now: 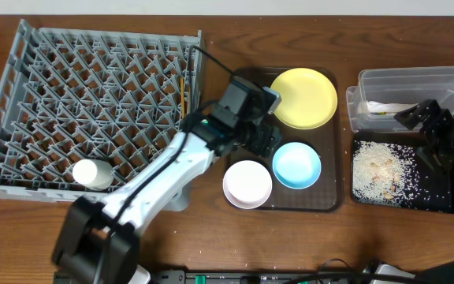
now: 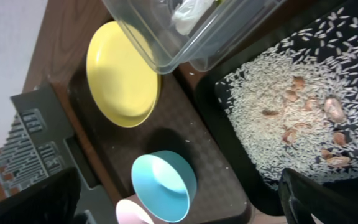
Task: Sort waste into correct bins and load items into the dishwasher
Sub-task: 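Reach the left gripper to the light-blue bowl and grasp its rim, then carry the blue bowl into the dish rack and stand it upright, then release the blue bowl and move the left gripper back to the tray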
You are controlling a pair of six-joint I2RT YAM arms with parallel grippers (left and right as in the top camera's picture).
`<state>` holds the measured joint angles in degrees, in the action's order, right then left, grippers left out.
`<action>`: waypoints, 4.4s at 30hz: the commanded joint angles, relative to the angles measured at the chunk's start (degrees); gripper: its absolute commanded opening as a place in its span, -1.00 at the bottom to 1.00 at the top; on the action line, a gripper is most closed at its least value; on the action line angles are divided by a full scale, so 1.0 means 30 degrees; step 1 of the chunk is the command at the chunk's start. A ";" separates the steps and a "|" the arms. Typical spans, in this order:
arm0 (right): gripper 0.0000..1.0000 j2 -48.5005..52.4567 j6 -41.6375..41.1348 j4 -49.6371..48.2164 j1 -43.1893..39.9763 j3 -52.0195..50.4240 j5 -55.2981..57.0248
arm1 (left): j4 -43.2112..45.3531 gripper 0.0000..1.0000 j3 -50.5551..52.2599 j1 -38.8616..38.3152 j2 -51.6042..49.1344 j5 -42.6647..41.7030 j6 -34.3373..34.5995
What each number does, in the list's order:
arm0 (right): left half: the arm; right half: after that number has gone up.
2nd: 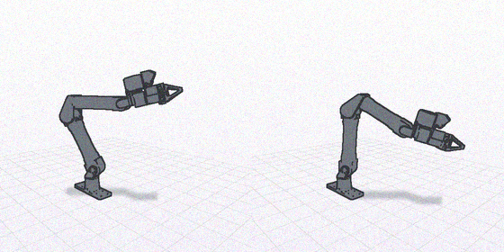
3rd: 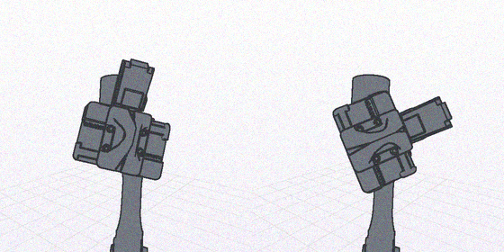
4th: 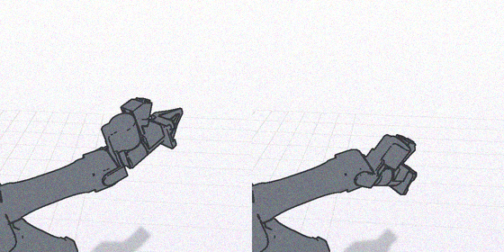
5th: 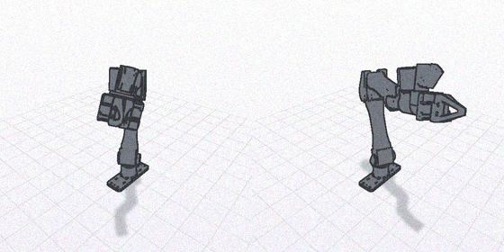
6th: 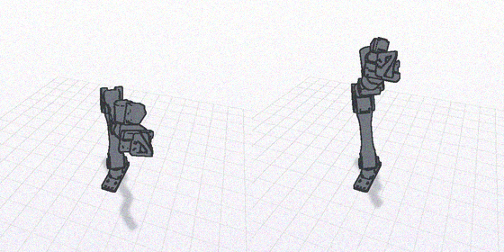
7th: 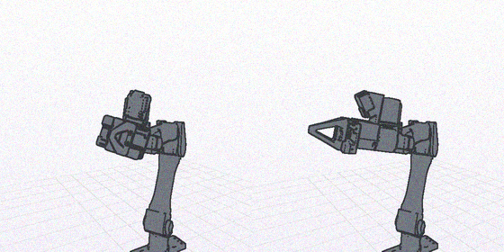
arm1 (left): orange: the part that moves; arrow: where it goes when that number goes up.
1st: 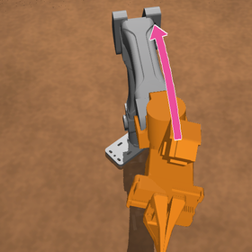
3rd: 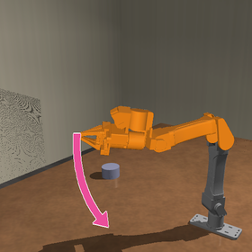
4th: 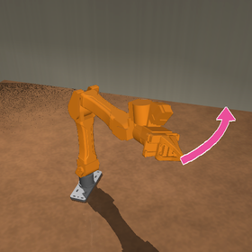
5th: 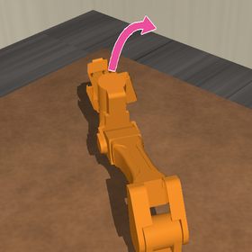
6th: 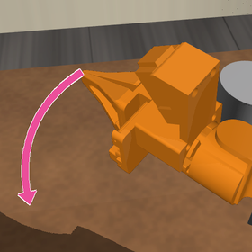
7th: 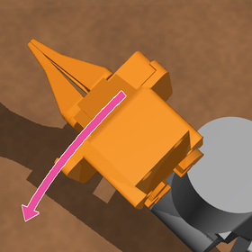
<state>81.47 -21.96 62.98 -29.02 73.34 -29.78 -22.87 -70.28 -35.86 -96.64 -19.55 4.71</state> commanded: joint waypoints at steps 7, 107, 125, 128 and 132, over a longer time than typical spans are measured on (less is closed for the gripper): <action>0.99 -0.0277 -0.0168 0.0015 -0.0073 0.0248 0.2506 | 0.0882 0.24 -0.0284 -0.0058 -0.2652 0.0124 0.0124; 0.98 -0.0277 -0.0168 0.0015 -0.0073 0.0248 0.2594 | 0.8335 -0.85 -0.1384 0.5901 -0.5668 2.7758 -1.0134; 0.99 -0.0277 -0.0168 0.0015 -0.0073 0.0248 0.2594 | 0.8357 -0.24 -0.1384 0.3264 -0.5588 2.8399 -1.0127; 0.98 -0.0277 -0.0168 0.0015 -0.0073 0.0248 0.2594 | 0.8189 -0.22 -0.1384 0.3016 -0.5588 2.8392 -1.0120; 0.99 -0.0277 -0.0168 0.0015 -0.0073 0.0248 0.2594 | 0.7227 -0.21 -0.1384 0.2856 -0.5588 2.8217 -0.9151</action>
<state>81.47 -22.00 63.00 -29.02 73.34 -22.06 -0.03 -74.41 -27.16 -112.42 66.11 -25.30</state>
